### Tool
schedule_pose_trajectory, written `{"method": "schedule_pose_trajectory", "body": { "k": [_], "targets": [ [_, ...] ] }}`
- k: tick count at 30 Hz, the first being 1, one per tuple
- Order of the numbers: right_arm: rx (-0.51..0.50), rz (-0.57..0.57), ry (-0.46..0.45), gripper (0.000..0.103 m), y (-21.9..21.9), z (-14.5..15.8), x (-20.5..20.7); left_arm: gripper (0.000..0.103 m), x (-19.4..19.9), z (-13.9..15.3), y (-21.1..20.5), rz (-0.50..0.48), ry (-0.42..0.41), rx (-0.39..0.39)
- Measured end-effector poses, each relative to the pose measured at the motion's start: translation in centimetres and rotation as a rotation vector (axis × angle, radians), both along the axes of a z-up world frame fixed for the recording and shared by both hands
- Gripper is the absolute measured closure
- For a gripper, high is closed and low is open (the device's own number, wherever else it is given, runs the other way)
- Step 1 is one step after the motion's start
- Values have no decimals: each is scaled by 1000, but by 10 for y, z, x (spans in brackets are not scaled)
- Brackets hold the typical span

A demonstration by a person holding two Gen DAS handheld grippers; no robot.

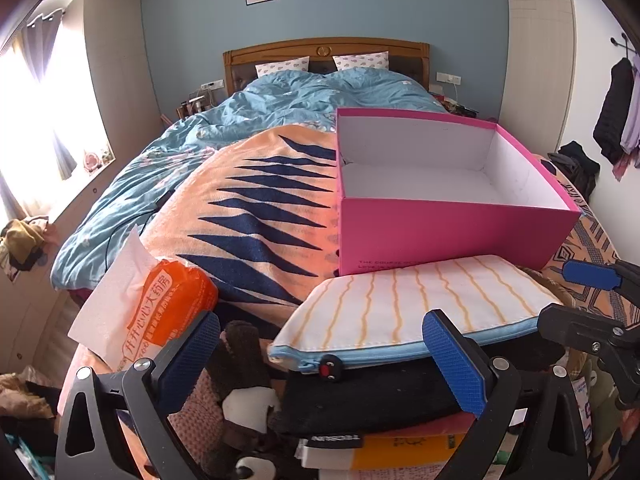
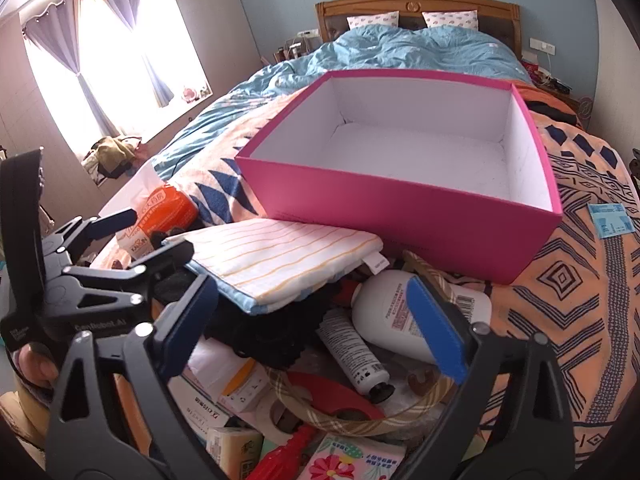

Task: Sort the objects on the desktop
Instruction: 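Reach both grippers toward the white-and-yellow striped pouch on the pile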

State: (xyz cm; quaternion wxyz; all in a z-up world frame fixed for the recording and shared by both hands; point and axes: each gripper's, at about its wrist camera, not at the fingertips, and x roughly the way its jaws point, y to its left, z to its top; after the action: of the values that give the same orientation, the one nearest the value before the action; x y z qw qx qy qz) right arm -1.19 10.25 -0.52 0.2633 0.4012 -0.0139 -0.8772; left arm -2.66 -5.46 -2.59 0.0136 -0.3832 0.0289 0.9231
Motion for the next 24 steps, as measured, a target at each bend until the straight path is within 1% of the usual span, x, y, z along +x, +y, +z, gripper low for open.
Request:
{"method": "schedule_pose_trajectory", "body": {
  "k": [2, 8, 12, 18, 24],
  "targets": [
    [1, 18, -23, 14, -4, -3, -4, 0, -5, -2, -6, 10, -14, 1],
    [-2, 17, -27, 15, -8, -6, -7, 0, -10, -8, -13, 9, -30, 23],
    [-4, 13, -26, 15, -10, -7, -5, 0, -9, -8, -10, -2, -24, 27],
    [-6, 6, -17, 15, -10, -6, -5, 0, -11, -6, -5, -14, -21, 22],
    [-8, 5, -34, 15, -9, -8, -7, 0, -14, -7, -3, -18, -30, 18]
  ]
}}
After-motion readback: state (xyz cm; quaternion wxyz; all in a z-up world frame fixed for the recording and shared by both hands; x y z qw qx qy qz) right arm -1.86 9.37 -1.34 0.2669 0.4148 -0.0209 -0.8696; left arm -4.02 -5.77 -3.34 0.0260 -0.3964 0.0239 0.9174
